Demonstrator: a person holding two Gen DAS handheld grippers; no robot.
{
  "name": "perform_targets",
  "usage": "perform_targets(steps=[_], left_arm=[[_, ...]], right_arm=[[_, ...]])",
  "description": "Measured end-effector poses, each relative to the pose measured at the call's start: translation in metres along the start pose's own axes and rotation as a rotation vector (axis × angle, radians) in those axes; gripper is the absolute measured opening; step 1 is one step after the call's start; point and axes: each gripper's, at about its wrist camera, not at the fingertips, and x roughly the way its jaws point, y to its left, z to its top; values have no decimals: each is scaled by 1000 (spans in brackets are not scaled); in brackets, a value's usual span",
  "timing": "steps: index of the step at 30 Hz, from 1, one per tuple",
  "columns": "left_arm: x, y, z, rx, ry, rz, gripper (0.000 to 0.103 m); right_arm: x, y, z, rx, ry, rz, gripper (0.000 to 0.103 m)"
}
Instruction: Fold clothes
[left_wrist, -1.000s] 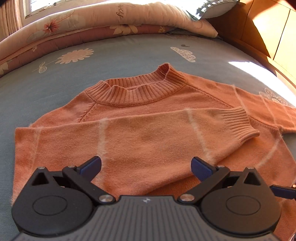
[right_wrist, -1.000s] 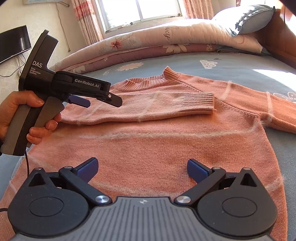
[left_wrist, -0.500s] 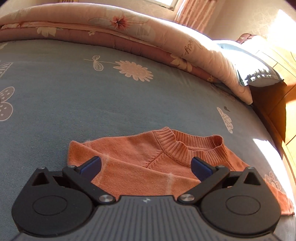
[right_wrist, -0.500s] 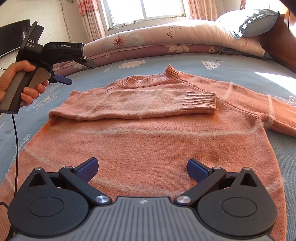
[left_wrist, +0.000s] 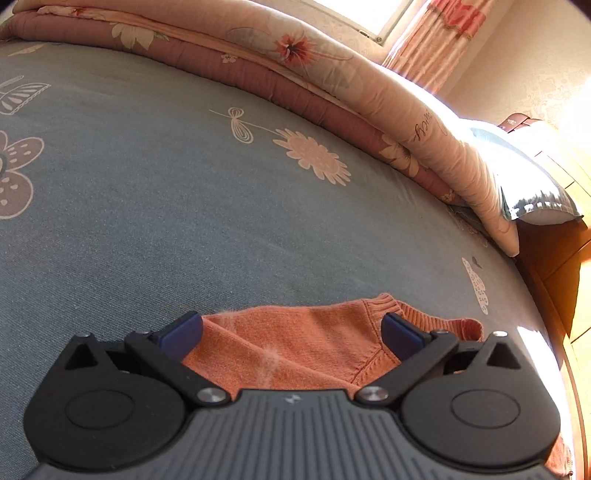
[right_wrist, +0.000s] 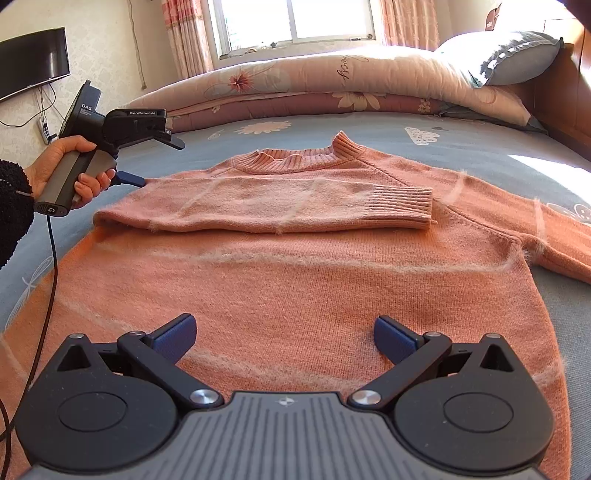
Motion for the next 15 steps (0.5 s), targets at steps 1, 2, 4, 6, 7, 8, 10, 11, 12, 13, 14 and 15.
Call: perform_targets(steps=[1,2,4,6,7,8,10,11,12,13,14,15], left_arm=[[1,2,1,-4,-5,-1,102],[2,3,2,-7,-10,-1,102],[2,5,0,-7,-13,-6,102],[-2,5,-4,0,-8,-15,102],[-4,5,-6,4,-6,-20,102],[-5,5,-8,8,-4,-24,102],[-9,5,-13,15,1,-33,102],[-11,5,-15,19,3,-38,102],[-13,5,-17,22,5,-42,102],[-14,5,-19,26,7,-47,102],[-16,5,-21,30,10,-51,102],[-18,5,-23,33,12,-56,102]], right_arm=[[0,0,0,1,0,1,103],[0,0,0,2,-1,1,103],[0,0,0,2,-2,2,103],[0,0,-1,1,-2,1,103],[0,0,-1,1,-2,1,103],[0,0,-1,1,-2,1,103],[0,0,-1,1,-2,1,103],[0,0,-1,1,-2,1,103],[0,0,-1,1,-2,1,103],[0,0,-1,1,-2,1,103],[0,0,-1,1,-2,1,103],[0,0,-1,1,-2,1,103]])
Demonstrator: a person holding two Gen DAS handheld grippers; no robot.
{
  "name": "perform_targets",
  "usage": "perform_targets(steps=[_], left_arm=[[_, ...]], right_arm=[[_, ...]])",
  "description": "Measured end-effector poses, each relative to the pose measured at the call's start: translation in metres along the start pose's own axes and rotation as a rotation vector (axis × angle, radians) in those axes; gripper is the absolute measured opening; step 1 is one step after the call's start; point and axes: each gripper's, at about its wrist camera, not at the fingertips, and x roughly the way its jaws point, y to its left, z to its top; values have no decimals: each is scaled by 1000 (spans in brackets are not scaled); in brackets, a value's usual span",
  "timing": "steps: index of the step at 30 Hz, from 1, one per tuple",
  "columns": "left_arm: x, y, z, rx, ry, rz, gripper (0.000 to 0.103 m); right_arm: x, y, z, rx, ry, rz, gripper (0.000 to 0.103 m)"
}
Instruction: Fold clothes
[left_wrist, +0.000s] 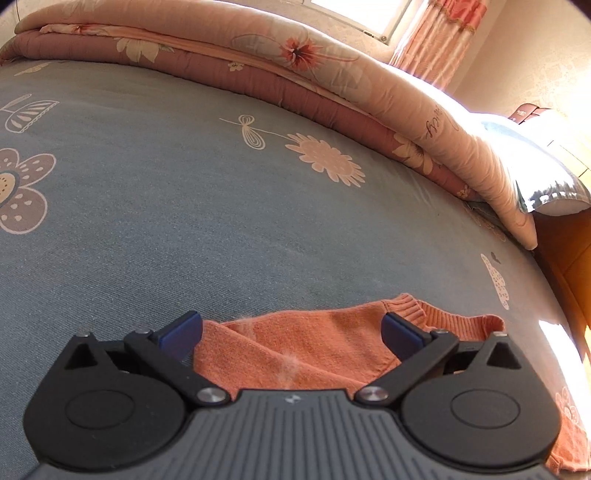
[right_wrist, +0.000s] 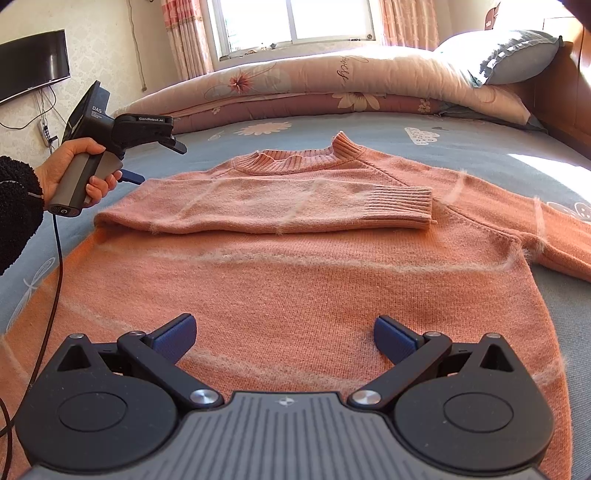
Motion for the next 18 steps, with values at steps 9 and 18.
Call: perform_targets(steps=[9,18], left_arm=[[-16,-5,-21,20,30,-46,102],[-31,-15,-43,23,71,-100,102]], right_arm=[[1,2,0,-10,2,-9,103],[-1,2,0,-10,3,-9,103]])
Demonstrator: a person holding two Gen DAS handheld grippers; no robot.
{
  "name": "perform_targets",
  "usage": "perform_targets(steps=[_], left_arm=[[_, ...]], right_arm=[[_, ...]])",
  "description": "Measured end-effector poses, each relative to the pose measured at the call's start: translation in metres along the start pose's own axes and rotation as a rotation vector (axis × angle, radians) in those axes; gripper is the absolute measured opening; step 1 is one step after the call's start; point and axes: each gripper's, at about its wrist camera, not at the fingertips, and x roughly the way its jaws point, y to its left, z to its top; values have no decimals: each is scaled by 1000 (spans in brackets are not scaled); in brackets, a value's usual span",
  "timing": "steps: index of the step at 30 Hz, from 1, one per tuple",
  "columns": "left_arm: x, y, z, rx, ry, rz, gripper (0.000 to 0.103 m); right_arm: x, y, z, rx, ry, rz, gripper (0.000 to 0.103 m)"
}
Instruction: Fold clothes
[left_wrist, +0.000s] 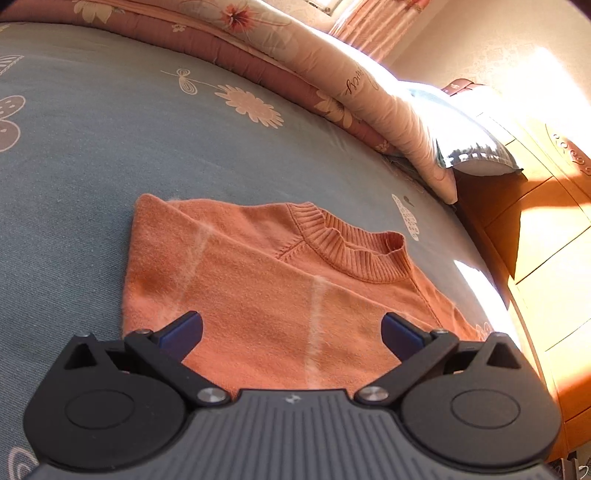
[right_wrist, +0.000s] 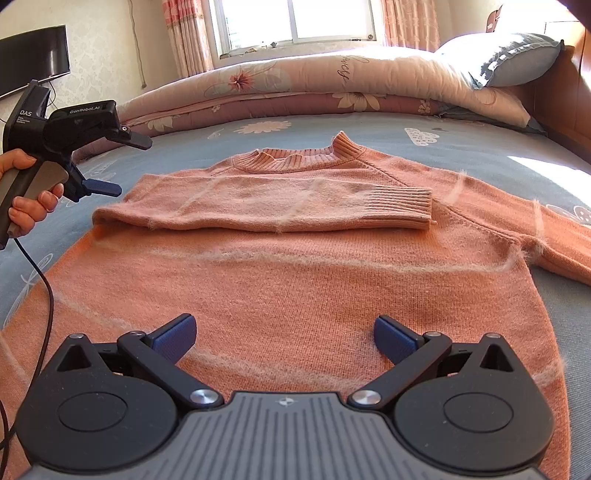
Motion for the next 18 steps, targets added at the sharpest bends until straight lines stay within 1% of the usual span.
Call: perform_targets(steps=[2,4,6,9,12,18], left_arm=[[6,7,-3,-13,11,58,102],[11,14,-6,-26,22,117,97],[-10,12,-7,-41,-36,82,97],[-40,-10,-18,155,-130,187,99],[-35,-21,-42,419,-79,452,99],[-10,-10,-66,539,-37,579,99]], right_arm=[[0,0,0,-1,1,-1,103],[1,0,0,-1,1,-1,103],[1,0,0,1,1,0,103],[1,0,0,1,2,0,103],[1,0,0,-1,3,0,103],[1,1,0,-6,5,-4,103]])
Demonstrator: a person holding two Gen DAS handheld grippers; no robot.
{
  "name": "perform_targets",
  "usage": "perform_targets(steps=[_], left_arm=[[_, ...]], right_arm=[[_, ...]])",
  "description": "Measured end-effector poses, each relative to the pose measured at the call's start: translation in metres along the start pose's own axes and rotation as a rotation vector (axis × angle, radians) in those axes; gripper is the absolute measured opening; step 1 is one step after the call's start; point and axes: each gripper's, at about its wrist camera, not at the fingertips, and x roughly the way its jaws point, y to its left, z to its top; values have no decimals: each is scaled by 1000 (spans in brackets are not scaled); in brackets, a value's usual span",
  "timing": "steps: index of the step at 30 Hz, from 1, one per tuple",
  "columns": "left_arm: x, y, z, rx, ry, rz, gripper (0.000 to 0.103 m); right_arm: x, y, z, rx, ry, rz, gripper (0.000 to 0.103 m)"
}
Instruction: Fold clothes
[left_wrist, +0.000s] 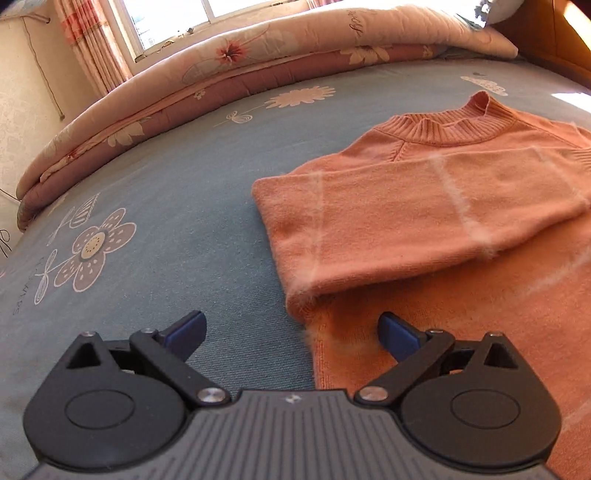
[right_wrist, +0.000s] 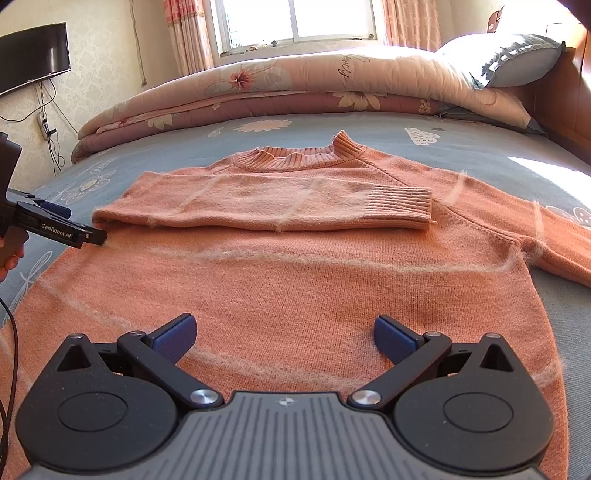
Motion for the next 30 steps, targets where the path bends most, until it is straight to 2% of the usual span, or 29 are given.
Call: perform_targets(steps=[2,4,5,7,9,15,20,21,24,27,30], left_arm=[[4,5,4,-59,-19,20,99],[6,5,6,-52,-39,36,99],[8,3,7,-31,-46,84,99],[11,1,7,24,-54,133,101],[9,-1,4,65,-81,144,101],[3,-29,-3,323,-168,280,101],[7,-54,-6,573,-226,405,101],[9,-55,-4,596,-223,414,101],[9,-52,-1,625,-196,414,101],[13,-39,7,545,-117,363,102],[19,-11,17,366,-52,266,103]], right_arm=[[0,0,0,-1,0,0,103],[0,0,0,-2,0,-1,103],[0,1,0,-3,0,-2,103],[0,1,0,-5,0,-5,103],[1,1,0,-7,1,-6,103],[2,4,0,-22,5,-17,103],[2,6,-1,-32,7,-25,103],[2,6,-1,-32,7,-25,103],[1,5,-1,-32,7,-24,103],[1,5,-2,-32,7,-23,103],[1,5,-1,-31,7,-22,103]])
